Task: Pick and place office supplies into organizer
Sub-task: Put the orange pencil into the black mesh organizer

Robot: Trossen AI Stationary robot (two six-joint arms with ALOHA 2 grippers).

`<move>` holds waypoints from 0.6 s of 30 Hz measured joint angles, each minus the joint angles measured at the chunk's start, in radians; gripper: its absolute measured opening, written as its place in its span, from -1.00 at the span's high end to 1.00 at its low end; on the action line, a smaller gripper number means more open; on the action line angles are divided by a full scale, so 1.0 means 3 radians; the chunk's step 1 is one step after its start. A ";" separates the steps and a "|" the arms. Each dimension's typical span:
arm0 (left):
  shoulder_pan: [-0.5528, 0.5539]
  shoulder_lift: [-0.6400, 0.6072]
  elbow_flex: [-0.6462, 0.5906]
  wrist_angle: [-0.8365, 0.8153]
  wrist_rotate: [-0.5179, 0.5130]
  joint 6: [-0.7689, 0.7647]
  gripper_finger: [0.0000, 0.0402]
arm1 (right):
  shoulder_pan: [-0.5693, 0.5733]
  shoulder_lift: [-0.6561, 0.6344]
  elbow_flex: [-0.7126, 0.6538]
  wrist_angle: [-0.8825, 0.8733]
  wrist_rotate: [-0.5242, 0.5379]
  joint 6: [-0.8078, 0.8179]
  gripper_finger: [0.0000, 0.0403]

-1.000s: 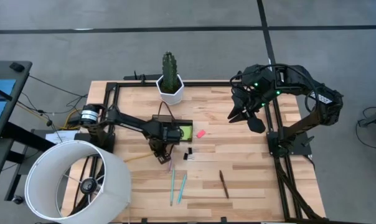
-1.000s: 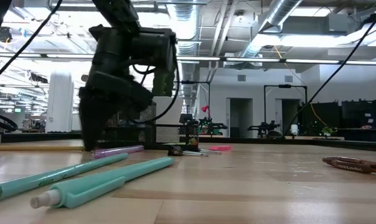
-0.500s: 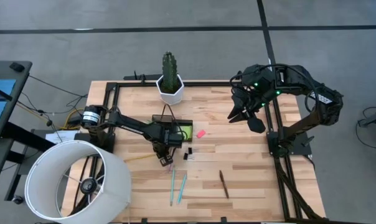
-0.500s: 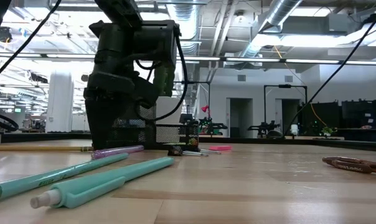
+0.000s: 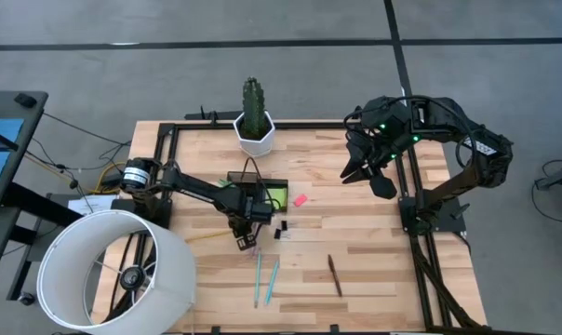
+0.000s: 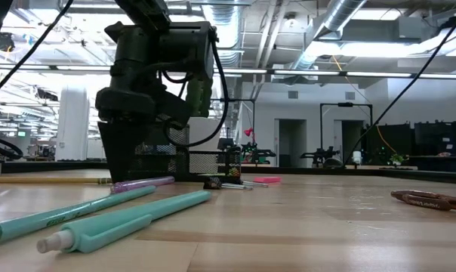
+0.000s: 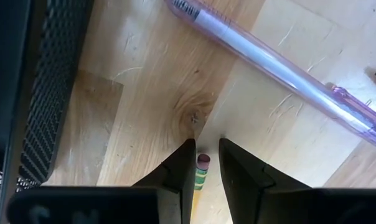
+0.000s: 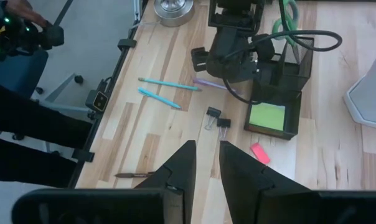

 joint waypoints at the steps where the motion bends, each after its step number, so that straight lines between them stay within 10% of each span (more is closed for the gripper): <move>1: 0.0000 0.0000 0.0000 -0.0006 -0.0001 0.0020 0.67 | 0.0000 0.0000 0.0000 0.0000 0.0000 0.0000 0.68; 18: -0.0041 0.0000 0.0003 -0.0110 -0.0075 0.0269 0.67 | 0.0000 0.0000 0.0000 0.0000 0.0001 0.0000 0.68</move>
